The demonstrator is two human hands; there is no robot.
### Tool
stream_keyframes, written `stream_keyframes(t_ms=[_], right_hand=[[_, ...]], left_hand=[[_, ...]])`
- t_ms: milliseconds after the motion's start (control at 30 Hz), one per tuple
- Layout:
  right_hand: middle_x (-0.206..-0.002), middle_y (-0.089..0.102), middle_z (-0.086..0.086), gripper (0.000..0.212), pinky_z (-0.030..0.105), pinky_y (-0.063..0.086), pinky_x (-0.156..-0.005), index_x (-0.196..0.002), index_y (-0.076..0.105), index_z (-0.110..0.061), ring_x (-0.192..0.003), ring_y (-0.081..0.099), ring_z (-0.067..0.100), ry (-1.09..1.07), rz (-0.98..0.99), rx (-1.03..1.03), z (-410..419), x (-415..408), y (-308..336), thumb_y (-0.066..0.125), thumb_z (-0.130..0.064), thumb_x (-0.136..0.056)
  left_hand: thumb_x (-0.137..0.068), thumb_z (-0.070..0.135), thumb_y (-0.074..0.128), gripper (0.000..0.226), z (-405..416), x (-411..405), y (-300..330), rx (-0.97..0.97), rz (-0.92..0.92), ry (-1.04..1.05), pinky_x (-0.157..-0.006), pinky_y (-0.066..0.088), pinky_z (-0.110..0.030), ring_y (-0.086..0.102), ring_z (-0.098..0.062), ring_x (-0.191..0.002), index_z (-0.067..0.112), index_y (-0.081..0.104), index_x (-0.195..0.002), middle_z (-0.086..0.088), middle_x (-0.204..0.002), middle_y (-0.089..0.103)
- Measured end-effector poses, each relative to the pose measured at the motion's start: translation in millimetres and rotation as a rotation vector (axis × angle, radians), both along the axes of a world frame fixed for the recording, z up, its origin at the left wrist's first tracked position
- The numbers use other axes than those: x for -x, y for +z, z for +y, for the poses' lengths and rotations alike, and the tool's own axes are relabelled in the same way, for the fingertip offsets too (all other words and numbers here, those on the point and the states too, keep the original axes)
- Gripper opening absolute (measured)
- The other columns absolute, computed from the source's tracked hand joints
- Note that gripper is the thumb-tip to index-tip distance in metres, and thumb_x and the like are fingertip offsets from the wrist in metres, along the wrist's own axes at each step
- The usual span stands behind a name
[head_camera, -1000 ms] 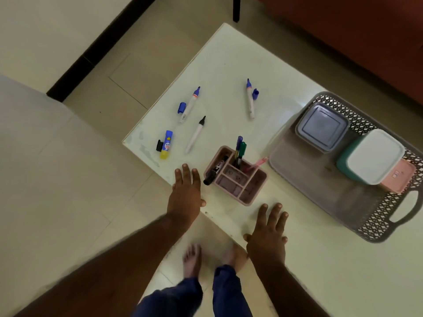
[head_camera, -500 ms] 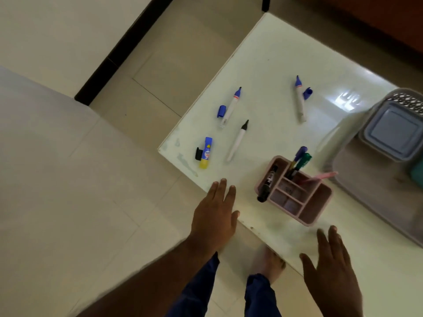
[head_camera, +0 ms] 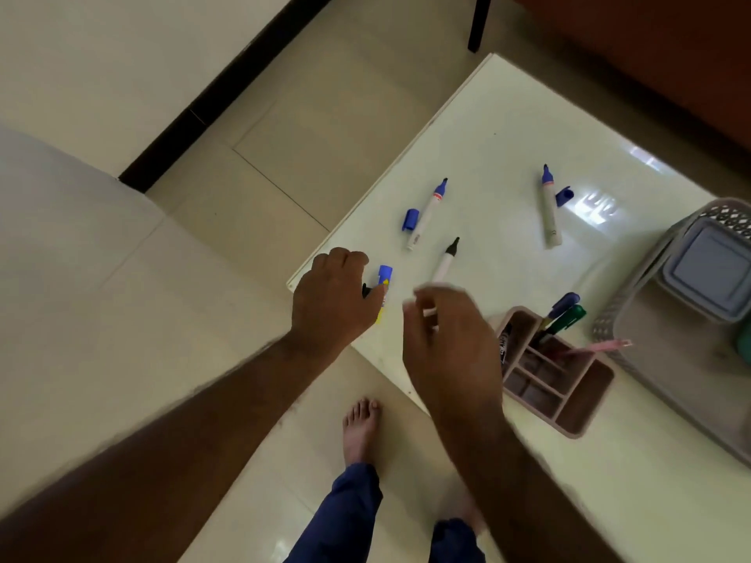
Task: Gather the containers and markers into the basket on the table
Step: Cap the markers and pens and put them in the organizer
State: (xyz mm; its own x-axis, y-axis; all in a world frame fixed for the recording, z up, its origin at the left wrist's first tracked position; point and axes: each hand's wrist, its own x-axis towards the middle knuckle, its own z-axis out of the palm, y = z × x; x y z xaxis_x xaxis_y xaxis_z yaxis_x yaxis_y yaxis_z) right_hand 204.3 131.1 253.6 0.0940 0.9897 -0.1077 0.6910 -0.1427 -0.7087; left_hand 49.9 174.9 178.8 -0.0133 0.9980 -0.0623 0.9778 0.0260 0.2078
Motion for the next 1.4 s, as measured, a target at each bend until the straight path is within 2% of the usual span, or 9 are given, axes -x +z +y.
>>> stream_keyframes(t_ms=[67,167,333,467,633,800,1000,1167,1400], right_hand=[[-0.108,0.065,0.000,0.022,0.033,0.051,-0.080,-0.114,0.061,-0.017,-0.095,0.064,0.018,-0.030,-0.098,0.118,45.8,3.8,-7.9,0.058,-0.027,-0.095],[-0.108,0.062,0.007,0.033,0.030,0.040,-0.069,-0.118,0.049,-0.009,-0.085,0.056,0.021,0.000,-0.279,0.348,93.6,-1.9,-23.6,0.060,-0.028,-0.093],[-0.115,0.064,0.011,0.053,0.028,0.041,-0.069,-0.128,0.042,-0.002,-0.103,0.065,0.028,-0.013,-0.307,0.572,116.7,-9.1,-52.0,0.069,-0.024,-0.087],[-0.116,0.064,0.013,0.045,0.028,0.041,-0.071,-0.122,0.045,-0.003,-0.105,0.064,0.029,-0.060,-0.285,0.605,111.3,-9.9,-68.3,0.068,-0.019,-0.087],[-0.118,0.064,0.013,0.044,0.028,0.043,-0.072,-0.124,0.047,-0.002,-0.104,0.064,0.028,-0.078,-0.223,0.647,112.6,-9.6,-63.8,0.066,-0.015,-0.087],[-0.077,0.050,-0.003,0.038,0.024,0.034,-0.050,-0.119,0.046,-0.005,-0.064,0.049,0.012,-0.111,-0.107,0.540,101.0,-7.6,-44.3,0.063,-0.011,-0.085],[-0.077,0.045,-0.009,0.041,0.029,0.047,-0.066,-0.122,0.045,-0.014,-0.075,0.056,0.015,-0.080,0.025,0.502,66.0,-4.1,-25.6,0.068,-0.023,-0.088],[-0.083,0.052,-0.004,0.039,0.028,0.049,-0.063,-0.121,0.045,-0.013,-0.078,0.057,0.018,-0.103,0.023,0.531,60.0,-10.3,-24.4,0.064,-0.022,-0.089],[-0.080,0.051,-0.004,0.038,0.032,0.048,-0.065,-0.118,0.045,-0.013,-0.077,0.058,0.020,-0.095,0.016,0.502,54.4,-14.1,-20.2,0.064,-0.025,-0.086]], left_hand=[[-0.081,0.054,0.065,0.050,8.0,-1.3,0.1,0.048,0.008,0.020,-0.064,0.049,-0.035,0.060,-0.028,-0.090,0.014,0.062,-0.111,-0.007,-0.101,0.063],[-0.081,0.061,0.061,0.057,10.2,-2.9,-0.2,0.137,-0.032,0.081,-0.070,0.049,-0.035,0.059,-0.026,-0.098,0.016,0.059,-0.116,-0.005,-0.107,0.062],[-0.083,0.051,0.062,0.049,2.1,2.8,-5.5,0.200,-0.143,0.152,-0.076,0.049,-0.036,0.059,-0.024,-0.103,0.019,0.057,-0.119,-0.002,-0.112,0.060],[-0.083,0.030,0.063,0.037,-5.1,17.9,-14.3,0.262,-0.171,0.106,-0.075,0.049,-0.035,0.057,-0.021,-0.103,0.023,0.056,-0.119,0.003,-0.112,0.058],[-0.082,0.035,0.069,0.051,-9.8,29.2,-24.1,0.311,-0.204,-0.013,-0.079,0.054,-0.039,0.055,-0.018,-0.109,0.026,0.052,-0.128,0.004,-0.118,0.055],[-0.083,0.041,0.072,0.058,-4.2,27.9,-27.9,0.276,-0.204,-0.097,-0.079,0.057,-0.039,0.059,-0.018,-0.105,0.027,0.051,-0.135,0.000,-0.120,0.056],[-0.085,0.036,0.071,0.059,-0.8,24.3,-26.4,0.297,-0.159,-0.143,-0.084,0.057,-0.036,0.059,-0.018,-0.106,0.026,0.047,-0.138,0.000,-0.123,0.055],[-0.081,0.029,0.069,0.061,-5.2,20.7,-23.0,0.274,-0.166,-0.115,-0.081,0.055,-0.032,0.058,-0.017,-0.108,0.027,0.047,-0.138,0.003,-0.123,0.054],[-0.084,0.039,0.071,0.059,-10.2,13.0,-25.3,0.228,-0.136,-0.134,-0.078,0.054,-0.030,0.059,-0.018,-0.104,0.025,0.049,-0.137,0.000,-0.121,0.054]])
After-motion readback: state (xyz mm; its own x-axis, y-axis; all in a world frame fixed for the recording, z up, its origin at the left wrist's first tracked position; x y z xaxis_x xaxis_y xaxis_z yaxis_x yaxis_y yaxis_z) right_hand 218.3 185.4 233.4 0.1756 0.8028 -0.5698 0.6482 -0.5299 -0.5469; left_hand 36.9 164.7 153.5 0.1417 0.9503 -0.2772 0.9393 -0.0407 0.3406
